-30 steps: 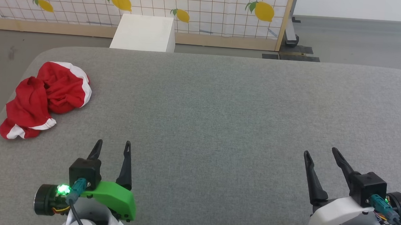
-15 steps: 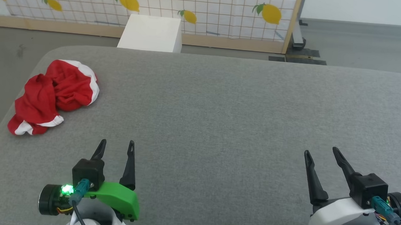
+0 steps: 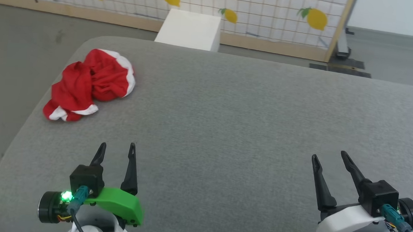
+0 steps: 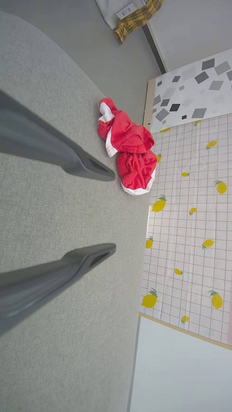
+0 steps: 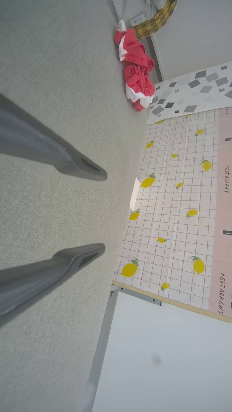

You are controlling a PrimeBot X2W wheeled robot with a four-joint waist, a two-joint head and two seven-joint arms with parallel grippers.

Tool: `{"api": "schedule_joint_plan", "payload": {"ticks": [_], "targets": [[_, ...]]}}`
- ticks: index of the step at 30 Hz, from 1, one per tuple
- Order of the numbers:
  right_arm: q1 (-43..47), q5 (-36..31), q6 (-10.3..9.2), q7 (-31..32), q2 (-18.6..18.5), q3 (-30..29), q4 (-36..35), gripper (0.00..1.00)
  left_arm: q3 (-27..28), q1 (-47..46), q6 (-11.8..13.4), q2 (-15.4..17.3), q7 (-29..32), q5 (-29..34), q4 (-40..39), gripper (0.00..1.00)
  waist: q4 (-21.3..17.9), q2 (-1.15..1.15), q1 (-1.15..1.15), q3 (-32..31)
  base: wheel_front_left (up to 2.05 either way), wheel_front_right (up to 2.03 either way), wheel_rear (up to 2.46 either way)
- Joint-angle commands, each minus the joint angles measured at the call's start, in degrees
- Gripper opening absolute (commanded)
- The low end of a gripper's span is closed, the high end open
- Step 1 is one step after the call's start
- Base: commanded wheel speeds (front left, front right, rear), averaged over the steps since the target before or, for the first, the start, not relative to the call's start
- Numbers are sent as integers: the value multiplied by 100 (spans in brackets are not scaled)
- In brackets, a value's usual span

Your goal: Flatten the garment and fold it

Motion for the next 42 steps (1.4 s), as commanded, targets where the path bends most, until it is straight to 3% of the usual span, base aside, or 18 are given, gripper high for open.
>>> {"api": "schedule_joint_plan", "payload": {"ticks": [1, 18, 42], "targets": [[-18, 33, -4, -62, 5, 19, 18, 100, -1, -80, 45, 37, -54, -52, 25, 100, 263, 0, 0, 11, 0, 0, 0], [-84, 41, -5, -224, 7, 147, 101, 100, 19, 35, 194, 117, -255, -239, 53, 100, 1114, 0, 0, -4, 0, 0, 0], [-128, 135, -7, -503, 10, 261, 200, 100, 62, 159, 391, 260, -537, -536, 126, 100, 1440, 0, 0, 41, 0, 0, 0]]}}
